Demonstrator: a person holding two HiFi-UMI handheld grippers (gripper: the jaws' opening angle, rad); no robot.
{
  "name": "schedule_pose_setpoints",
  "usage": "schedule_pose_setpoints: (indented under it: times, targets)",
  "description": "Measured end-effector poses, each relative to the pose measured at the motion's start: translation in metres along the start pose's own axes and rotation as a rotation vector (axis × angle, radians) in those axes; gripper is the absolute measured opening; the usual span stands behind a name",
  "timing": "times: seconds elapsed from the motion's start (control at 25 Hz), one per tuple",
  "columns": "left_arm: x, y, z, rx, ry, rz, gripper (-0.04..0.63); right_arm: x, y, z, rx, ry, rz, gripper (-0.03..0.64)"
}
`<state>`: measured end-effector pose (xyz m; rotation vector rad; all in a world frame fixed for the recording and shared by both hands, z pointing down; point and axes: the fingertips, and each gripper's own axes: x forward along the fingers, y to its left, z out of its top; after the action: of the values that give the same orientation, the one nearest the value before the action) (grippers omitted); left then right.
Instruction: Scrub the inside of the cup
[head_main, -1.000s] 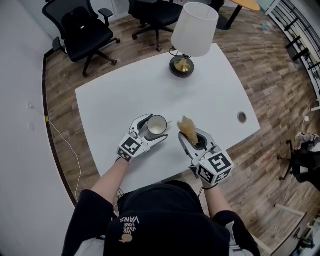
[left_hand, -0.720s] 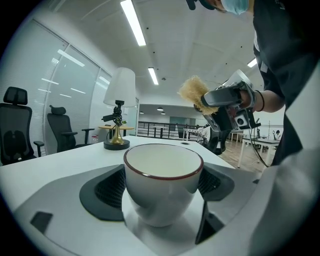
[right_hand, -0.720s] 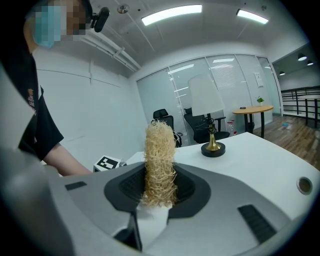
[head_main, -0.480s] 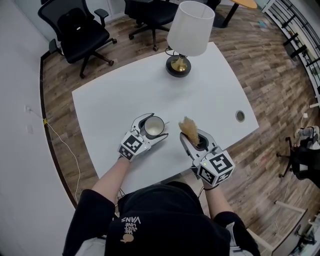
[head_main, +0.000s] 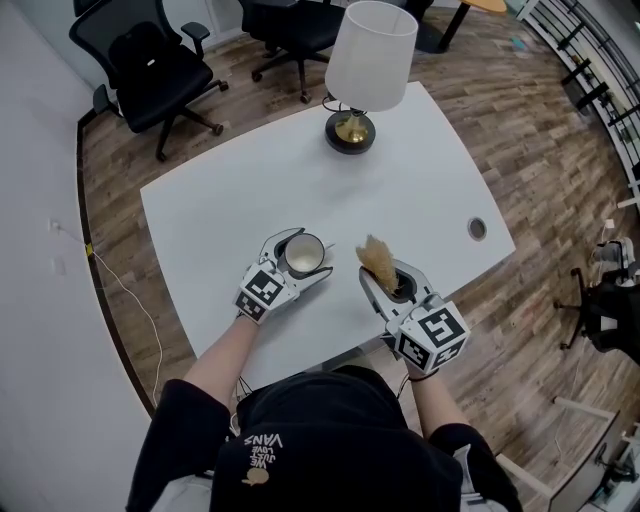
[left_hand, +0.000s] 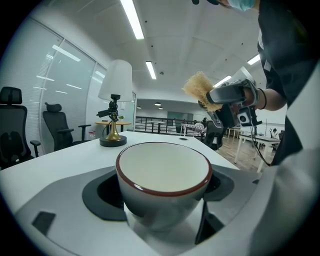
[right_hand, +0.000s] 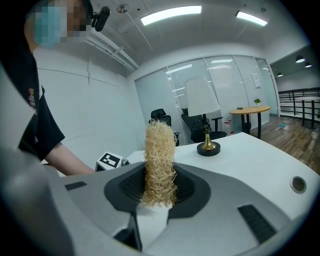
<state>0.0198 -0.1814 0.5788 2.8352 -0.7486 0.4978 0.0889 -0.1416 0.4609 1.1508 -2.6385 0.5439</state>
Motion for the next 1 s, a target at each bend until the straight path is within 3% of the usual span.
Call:
schedule_pose_setpoints:
  times: [0.32,0.8,1.0]
  targets:
    - [-0.005,-0.014,0.009,0.054,0.061,-0.047,0.413,0.003,0.005,0.005,-0.041,-0.002,0.028,0.095]
    - [-0.048,-0.012,0.062,0.232,0.184,0.001,0.413,0.021,0.036,0.025,-0.201,0.021,0.129,0.095]
    - [-0.059,-0.018,0.077,0.351,0.270,0.004,0.413,0.026,0.054,0.030,-0.281,0.050,0.186,0.095]
